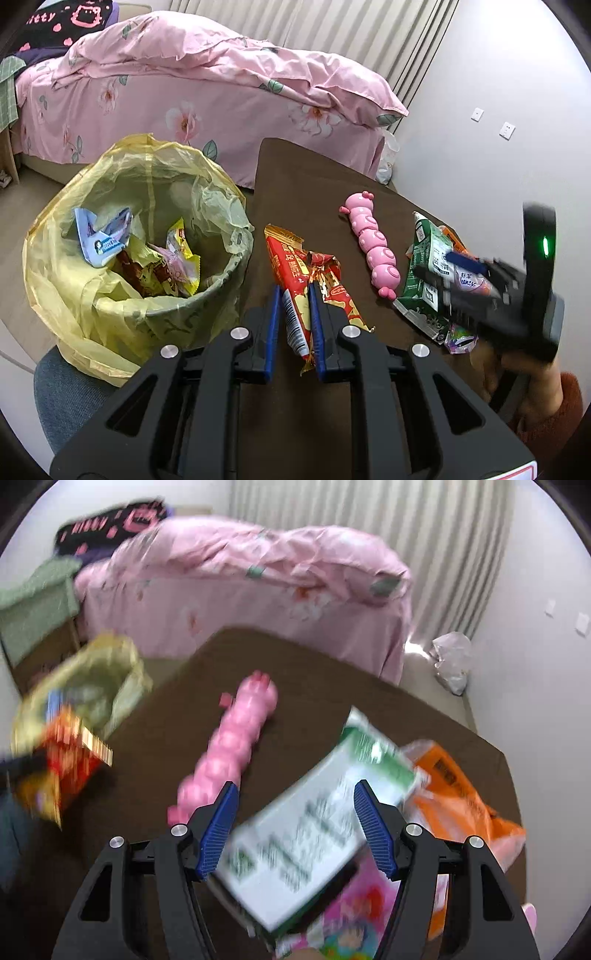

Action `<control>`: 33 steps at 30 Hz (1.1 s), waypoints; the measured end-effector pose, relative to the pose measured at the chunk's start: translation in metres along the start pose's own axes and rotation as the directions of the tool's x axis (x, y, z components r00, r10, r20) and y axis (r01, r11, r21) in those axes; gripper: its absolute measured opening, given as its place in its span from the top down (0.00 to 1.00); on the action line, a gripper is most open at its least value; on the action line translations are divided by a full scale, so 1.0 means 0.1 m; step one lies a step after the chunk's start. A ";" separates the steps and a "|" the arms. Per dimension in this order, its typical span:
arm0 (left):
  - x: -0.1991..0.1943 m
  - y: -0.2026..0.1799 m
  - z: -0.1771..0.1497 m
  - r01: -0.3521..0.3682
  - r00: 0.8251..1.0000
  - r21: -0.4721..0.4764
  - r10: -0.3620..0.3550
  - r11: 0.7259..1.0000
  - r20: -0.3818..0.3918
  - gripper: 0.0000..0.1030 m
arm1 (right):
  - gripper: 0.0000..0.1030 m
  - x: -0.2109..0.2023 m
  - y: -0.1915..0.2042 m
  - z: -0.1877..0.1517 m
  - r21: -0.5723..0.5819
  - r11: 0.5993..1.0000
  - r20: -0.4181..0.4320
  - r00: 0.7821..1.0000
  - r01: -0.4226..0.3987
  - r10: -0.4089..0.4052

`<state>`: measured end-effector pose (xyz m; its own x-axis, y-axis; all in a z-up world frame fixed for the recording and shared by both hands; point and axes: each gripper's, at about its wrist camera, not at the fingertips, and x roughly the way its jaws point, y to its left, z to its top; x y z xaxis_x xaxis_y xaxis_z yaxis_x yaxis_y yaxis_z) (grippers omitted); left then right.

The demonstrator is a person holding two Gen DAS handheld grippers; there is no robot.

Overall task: Collect trash
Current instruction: 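Grasp the green milk carton with the right gripper while the left gripper holds the red wrapper, then carry the red wrapper and milk carton to the yellow bag and release them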

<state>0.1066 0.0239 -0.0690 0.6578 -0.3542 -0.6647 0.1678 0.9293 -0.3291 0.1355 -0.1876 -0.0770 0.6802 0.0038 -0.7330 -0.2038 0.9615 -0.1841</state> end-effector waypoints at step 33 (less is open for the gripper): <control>-0.05 -0.10 0.01 0.077 0.997 0.010 -0.077 0.997 -0.001 0.86 | 0.41 -0.46 -0.39 0.24 0.097 0.975 0.116 0.975 -0.200 0.189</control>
<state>0.1022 0.0168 -0.0617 0.6424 -0.4249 -0.6378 0.2253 0.9001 -0.3728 0.1291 -0.2184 -0.0206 0.7067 0.2170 -0.6735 -0.2666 0.9633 0.0307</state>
